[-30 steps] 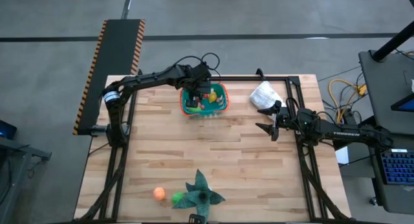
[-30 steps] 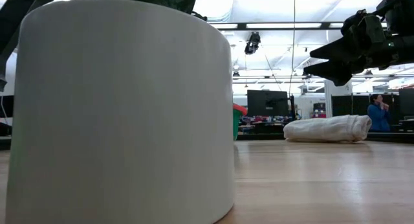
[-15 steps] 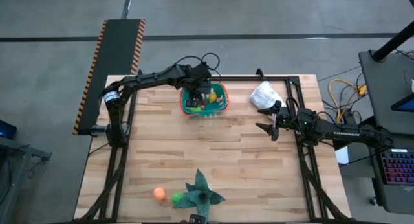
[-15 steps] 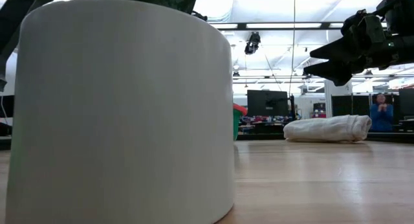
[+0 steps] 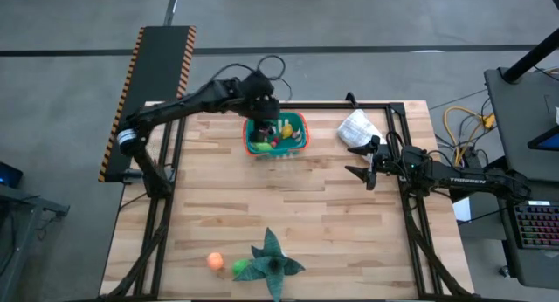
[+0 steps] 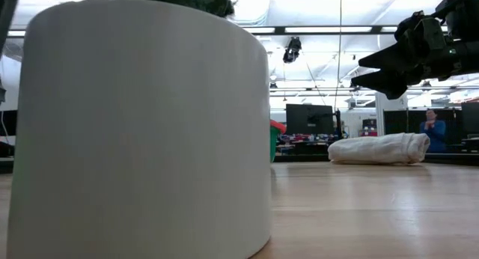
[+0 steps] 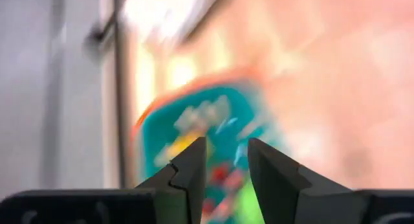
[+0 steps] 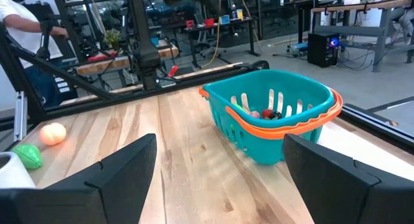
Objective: Pick and placing Produce into tupperware
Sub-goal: Put the peach toy in the bin
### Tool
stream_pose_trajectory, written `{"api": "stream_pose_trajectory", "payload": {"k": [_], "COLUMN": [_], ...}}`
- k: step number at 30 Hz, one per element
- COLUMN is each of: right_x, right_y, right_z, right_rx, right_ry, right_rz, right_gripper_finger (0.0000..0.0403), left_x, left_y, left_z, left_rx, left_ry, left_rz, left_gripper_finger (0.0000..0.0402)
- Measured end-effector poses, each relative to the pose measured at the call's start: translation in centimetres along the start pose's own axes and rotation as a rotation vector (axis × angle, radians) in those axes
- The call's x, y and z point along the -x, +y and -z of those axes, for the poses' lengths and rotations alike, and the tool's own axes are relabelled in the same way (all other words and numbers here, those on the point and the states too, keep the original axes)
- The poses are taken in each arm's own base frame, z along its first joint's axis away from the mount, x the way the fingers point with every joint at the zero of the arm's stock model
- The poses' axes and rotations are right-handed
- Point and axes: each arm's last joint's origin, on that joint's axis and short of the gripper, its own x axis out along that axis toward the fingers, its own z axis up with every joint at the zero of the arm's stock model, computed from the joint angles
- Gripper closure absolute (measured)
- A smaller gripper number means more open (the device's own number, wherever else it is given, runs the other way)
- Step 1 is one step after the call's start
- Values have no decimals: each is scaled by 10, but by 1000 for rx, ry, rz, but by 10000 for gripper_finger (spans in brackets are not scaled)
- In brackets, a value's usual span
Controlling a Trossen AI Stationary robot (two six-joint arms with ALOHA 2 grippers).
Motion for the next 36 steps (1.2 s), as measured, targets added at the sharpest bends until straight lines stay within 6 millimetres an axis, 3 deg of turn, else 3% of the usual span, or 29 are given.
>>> {"api": "stream_pose_trajectory", "payload": {"k": [9,13,20,24,28,32,36], "right_x": [0,0,0,0,0,0,0], "right_y": [0,0,0,0,0,0,0], "right_z": [0,0,0,0,0,0,0], "right_rx": [2,2,2,2,2,1,-2], "right_ry": [0,0,0,0,0,0,-1], "right_rz": [0,0,0,0,0,0,0], "right_gripper_finger": [76,76,76,76,76,76,76], "left_x": [88,115,142,138,114,79,66], "left_y": [-33,-49,-88,-113,-130,-139,-140], "left_z": [-14,-12,8,25,39,41,38], "left_rx": [-127,-170,-235,-256,-226,-148,-175], "left_ry": [-625,-703,-738,-739,-733,-795,-961], "left_rz": [520,593,640,730,800,806,780], "left_gripper_finger": [303,303,303,303,303,303,278]}}
